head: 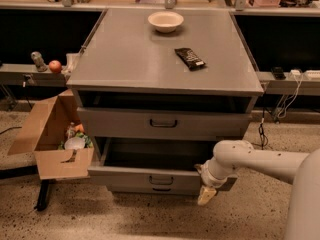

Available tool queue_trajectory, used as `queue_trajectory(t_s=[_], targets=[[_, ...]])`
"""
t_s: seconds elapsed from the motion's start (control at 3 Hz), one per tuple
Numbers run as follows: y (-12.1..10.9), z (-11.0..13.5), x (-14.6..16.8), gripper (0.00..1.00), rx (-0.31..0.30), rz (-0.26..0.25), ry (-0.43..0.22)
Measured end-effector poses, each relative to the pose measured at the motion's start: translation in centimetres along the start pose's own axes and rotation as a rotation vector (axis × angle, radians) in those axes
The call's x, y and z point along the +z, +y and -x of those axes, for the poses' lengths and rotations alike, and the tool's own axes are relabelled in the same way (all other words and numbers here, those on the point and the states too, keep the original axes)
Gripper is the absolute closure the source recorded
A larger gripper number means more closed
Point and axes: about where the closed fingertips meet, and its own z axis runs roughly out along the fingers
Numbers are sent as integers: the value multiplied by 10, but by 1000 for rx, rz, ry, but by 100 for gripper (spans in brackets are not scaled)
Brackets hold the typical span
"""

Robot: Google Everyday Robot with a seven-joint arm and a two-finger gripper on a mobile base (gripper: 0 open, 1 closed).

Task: Open middle drawer

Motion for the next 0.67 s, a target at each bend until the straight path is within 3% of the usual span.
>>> queue_trajectory(t_s=[0.67], targets=[[-4,2,-5,72,0,0,0]])
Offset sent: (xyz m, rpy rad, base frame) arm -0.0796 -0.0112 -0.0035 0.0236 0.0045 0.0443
